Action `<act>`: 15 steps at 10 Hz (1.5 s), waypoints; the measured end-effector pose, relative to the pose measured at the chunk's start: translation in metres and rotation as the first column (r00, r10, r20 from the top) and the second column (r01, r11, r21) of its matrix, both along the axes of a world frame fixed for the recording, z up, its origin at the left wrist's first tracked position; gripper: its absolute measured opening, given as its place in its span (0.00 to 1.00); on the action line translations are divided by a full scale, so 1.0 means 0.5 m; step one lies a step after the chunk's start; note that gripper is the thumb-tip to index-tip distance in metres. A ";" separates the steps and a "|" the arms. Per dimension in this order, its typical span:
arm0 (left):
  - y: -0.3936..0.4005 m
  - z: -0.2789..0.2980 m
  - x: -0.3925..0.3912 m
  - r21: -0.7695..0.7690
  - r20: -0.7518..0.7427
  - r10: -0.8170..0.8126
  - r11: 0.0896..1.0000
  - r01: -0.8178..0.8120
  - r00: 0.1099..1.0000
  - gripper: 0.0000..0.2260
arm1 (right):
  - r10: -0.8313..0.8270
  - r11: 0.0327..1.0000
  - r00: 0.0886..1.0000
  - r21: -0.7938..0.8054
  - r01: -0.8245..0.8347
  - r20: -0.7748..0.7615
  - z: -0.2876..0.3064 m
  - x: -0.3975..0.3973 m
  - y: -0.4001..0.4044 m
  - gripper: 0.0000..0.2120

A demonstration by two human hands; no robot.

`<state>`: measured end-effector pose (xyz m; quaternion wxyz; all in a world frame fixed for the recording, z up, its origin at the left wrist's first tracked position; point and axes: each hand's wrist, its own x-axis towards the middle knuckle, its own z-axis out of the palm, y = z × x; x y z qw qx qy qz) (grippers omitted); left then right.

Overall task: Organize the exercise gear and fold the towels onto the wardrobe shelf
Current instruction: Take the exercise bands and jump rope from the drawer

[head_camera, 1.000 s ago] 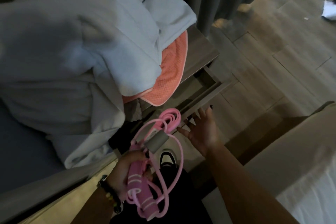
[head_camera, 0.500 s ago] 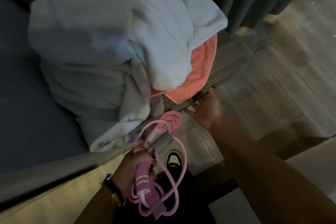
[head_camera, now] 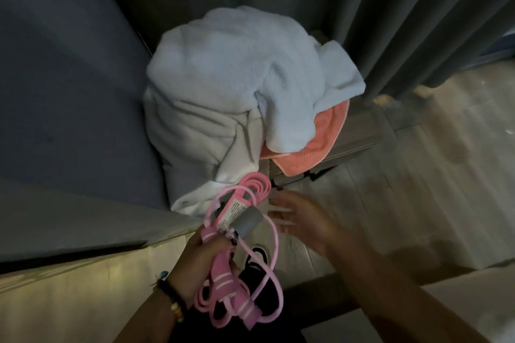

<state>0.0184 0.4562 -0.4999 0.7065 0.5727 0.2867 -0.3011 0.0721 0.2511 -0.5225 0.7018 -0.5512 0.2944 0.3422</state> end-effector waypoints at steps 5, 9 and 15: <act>0.058 0.280 -0.052 0.213 0.570 -0.051 0.973 -0.087 0.820 0.20 | 0.115 0.986 0.875 -0.160 -0.044 0.471 0.427 -0.108 0.172 0.14; 0.213 0.457 -0.110 0.249 0.796 -0.139 0.962 -0.110 0.589 0.14 | 0.402 0.914 0.567 -0.271 -0.303 0.719 0.676 -0.070 0.295 0.12; 0.510 0.473 -0.380 0.560 0.518 -0.019 0.763 -0.322 0.855 0.12 | 0.710 0.582 0.081 -0.518 -0.627 0.699 0.738 -0.156 0.643 0.09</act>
